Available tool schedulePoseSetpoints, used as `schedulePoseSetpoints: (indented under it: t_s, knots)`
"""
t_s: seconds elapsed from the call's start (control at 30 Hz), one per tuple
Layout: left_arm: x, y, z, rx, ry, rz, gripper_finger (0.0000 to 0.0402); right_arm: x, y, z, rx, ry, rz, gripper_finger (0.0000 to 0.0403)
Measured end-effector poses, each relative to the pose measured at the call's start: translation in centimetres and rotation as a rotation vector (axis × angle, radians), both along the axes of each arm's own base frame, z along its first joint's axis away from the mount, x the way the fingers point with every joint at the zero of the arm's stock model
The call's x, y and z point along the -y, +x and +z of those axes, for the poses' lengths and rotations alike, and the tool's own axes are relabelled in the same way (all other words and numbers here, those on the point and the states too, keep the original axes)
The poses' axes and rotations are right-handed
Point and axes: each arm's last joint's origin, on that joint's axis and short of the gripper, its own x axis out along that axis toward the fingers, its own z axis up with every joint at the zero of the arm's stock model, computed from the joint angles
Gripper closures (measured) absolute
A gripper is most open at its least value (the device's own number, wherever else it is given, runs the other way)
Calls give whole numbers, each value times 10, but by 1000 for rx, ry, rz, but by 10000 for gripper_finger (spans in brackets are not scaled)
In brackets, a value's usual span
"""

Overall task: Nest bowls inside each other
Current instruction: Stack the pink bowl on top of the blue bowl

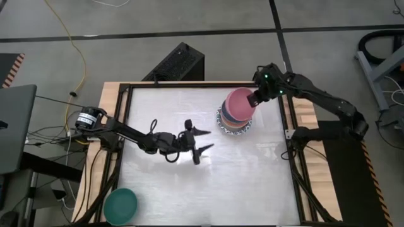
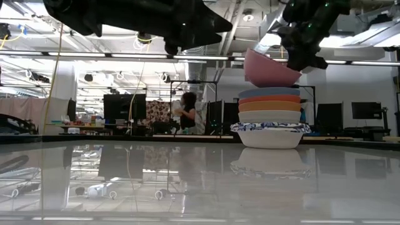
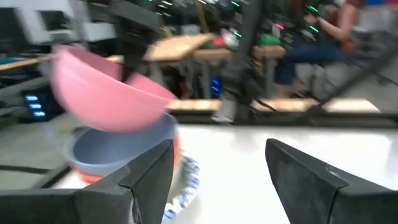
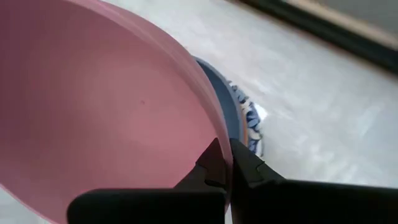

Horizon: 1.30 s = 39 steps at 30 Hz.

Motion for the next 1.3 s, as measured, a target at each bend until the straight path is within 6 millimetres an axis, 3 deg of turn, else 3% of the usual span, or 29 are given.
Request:
schedulePoseSetpoints:
  t_s: [0.1,0.3,0.4,0.63,0.77,0.9,1.07,1.3]
  knots:
    - [6,-3,1,-61,-1,-102,158,10,2,-7,0,55,11,394]
    - [7,-22,37,-202,-37,-229,159,18,8,-17,-32,91,40,394]
    - [4,-39,55,-291,-33,-253,159,17,10,-11,-32,83,55,394]
    - [-5,-89,76,-451,-91,-285,159,15,8,27,-20,72,61,394]
    - [-9,-110,85,-474,-133,-275,159,17,15,27,-116,159,73,394]
    - [-12,-125,90,-488,-164,-267,159,24,29,20,-234,192,85,394]
    - [-15,-138,89,-550,-205,-248,159,30,51,20,-256,189,139,394]
    - [-16,-144,82,-625,-248,-222,159,41,67,22,-326,244,151,394]
